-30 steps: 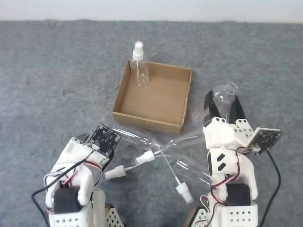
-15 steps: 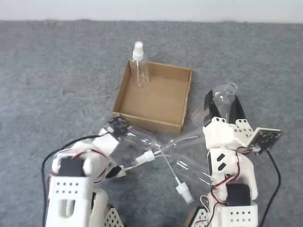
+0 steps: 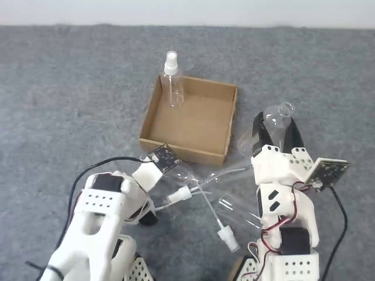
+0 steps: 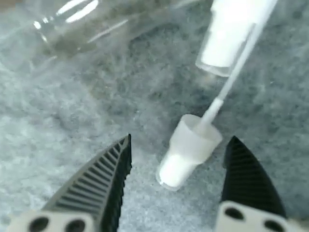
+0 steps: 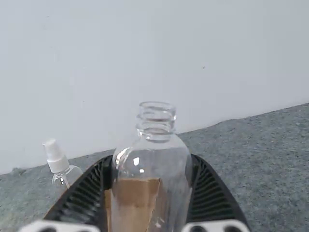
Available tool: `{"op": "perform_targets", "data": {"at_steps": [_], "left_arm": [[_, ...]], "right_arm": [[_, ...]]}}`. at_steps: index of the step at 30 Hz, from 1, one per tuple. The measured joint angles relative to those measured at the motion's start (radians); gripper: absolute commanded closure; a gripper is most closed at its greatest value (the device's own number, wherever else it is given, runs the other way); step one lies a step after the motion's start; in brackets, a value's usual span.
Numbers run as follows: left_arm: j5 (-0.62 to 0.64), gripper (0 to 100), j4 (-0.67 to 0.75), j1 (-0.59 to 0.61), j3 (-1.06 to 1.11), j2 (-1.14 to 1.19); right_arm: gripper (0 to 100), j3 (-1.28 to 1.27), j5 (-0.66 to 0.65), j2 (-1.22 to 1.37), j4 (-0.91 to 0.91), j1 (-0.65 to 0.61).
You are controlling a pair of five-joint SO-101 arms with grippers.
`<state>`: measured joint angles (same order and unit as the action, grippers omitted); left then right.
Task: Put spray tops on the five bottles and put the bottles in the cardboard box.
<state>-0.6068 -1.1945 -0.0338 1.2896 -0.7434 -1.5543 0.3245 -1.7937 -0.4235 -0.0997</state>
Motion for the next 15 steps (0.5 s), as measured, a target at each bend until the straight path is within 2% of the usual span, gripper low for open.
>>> {"op": "perform_targets", "data": {"at_steps": [4, 7, 15], "left_arm": [[-0.005, 73, 0.064, 0.055, 0.000, 0.020], [-0.055, 73, 0.109, 0.115, 0.000, 0.021], [-0.094, 73, 0.247, 0.321, -0.080, 0.023]], "right_arm": [[98.6, -0.002, -0.034, 0.000, 0.000, 0.000], [98.6, -0.002, -0.049, 0.000, 0.005, 0.000], [98.6, -0.015, -0.054, 0.000, 0.020, 0.000]]}}
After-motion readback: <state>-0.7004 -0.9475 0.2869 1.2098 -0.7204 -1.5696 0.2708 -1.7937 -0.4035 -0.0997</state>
